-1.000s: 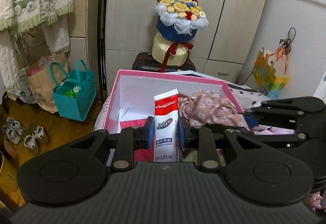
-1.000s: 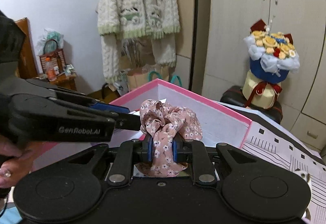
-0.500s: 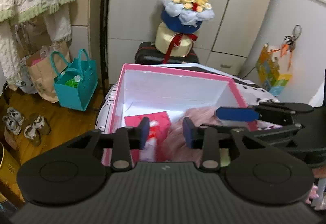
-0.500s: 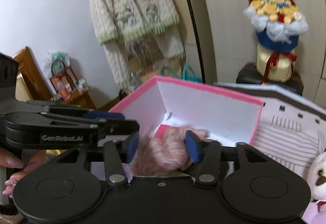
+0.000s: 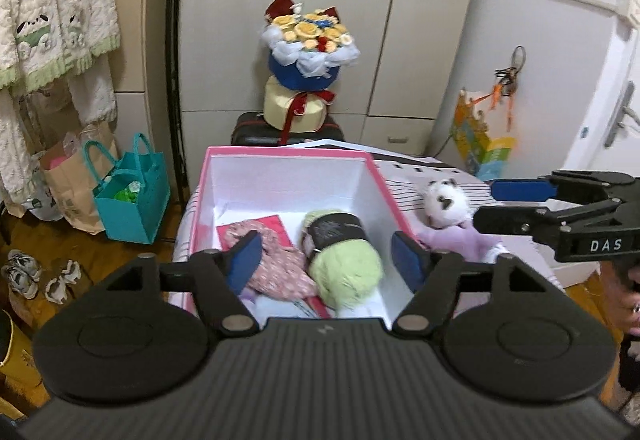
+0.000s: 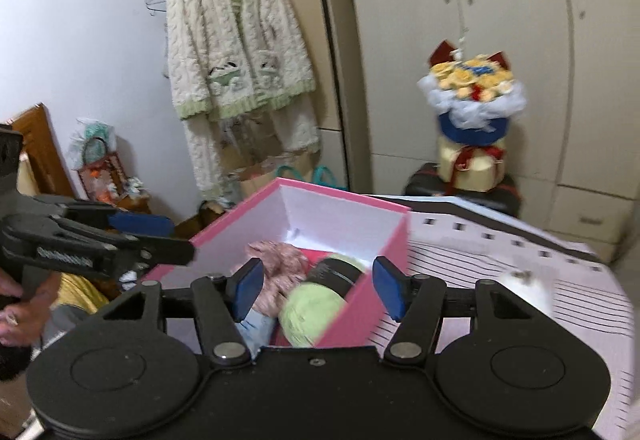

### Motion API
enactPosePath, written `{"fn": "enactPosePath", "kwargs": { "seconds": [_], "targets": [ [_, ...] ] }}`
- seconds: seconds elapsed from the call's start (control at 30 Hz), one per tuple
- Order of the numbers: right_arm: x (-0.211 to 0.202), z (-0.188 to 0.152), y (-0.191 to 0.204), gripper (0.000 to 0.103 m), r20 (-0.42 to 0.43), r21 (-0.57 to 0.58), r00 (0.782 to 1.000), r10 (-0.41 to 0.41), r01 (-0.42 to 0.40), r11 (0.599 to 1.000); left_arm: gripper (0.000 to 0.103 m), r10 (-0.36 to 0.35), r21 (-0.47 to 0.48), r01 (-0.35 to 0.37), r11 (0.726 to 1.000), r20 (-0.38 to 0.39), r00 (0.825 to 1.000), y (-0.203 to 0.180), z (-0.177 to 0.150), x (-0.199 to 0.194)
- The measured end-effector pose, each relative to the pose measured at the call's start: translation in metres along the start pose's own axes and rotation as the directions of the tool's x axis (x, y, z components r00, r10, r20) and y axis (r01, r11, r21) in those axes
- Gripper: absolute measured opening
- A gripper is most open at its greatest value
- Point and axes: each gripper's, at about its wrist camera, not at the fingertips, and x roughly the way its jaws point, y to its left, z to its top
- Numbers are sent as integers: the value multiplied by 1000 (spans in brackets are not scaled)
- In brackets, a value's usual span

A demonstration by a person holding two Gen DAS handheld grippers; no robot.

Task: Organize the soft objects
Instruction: 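Move the left tool to the purple plush toy on the bed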

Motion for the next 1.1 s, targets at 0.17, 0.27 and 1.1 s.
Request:
{"fn": "enactPosePath", "kwargs": {
  "seconds": [0.17, 0.27, 1.1],
  "targets": [
    [-42, -16, -8, 70, 12, -8, 999, -41, 41, 999, 83, -32, 30, 32, 999, 6, 999, -21, -7, -22],
    [-66, -28, -11, 71, 29, -27, 997, -70, 71, 997, 84, -54, 54, 53, 997, 8, 999, -36, -12, -32],
    [-85, -121, -89, 91, -45, -78, 991, -129, 126, 989, 90, -230, 126, 240, 963, -88, 969, -181, -37, 51]
  ]
}}
